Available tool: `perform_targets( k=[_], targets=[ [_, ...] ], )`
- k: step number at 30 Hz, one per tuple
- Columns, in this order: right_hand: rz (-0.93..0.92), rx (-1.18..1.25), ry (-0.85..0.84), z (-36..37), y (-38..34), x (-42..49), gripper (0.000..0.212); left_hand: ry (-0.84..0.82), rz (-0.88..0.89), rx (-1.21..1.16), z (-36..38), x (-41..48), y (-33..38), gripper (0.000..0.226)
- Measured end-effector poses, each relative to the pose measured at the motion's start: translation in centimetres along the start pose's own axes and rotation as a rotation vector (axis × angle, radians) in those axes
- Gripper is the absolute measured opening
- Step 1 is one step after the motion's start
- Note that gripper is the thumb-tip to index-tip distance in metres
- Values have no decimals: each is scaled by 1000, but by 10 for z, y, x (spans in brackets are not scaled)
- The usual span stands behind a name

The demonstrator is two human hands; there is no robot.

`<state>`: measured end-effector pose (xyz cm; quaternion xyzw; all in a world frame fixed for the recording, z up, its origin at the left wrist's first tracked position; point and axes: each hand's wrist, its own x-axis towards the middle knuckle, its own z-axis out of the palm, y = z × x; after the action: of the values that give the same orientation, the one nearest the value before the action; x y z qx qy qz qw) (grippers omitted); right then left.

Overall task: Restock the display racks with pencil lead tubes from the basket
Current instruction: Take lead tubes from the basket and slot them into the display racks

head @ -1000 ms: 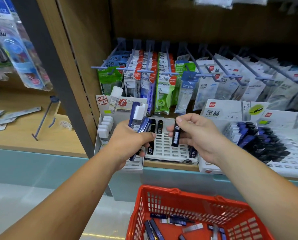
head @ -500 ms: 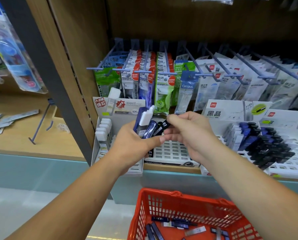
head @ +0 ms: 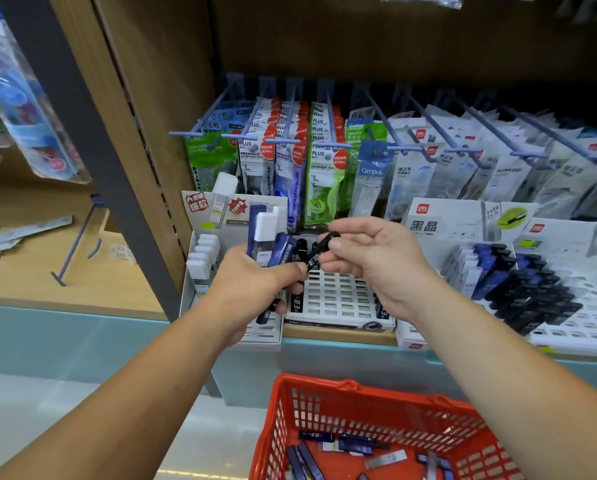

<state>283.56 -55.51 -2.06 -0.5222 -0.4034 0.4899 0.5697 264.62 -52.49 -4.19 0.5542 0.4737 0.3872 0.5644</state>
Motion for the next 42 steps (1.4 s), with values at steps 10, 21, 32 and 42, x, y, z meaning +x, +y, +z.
perform_targets(
  k=[10,21,32,42],
  targets=[
    [-261,-691,125,-9,20,19,25,67,-96,-11,-6,11,-15,12],
    [-309,-780,67,3,40,38,28,14,-143,-91,-6,13,-22,18],
    [-438,-1034,-3,6,43,42,18,-95,-167,-153,-10,7,-17,34],
    [-358,-1216,-63,-3,39,32,41,-91,-198,-254,-7,3,-11,25]
  ],
)
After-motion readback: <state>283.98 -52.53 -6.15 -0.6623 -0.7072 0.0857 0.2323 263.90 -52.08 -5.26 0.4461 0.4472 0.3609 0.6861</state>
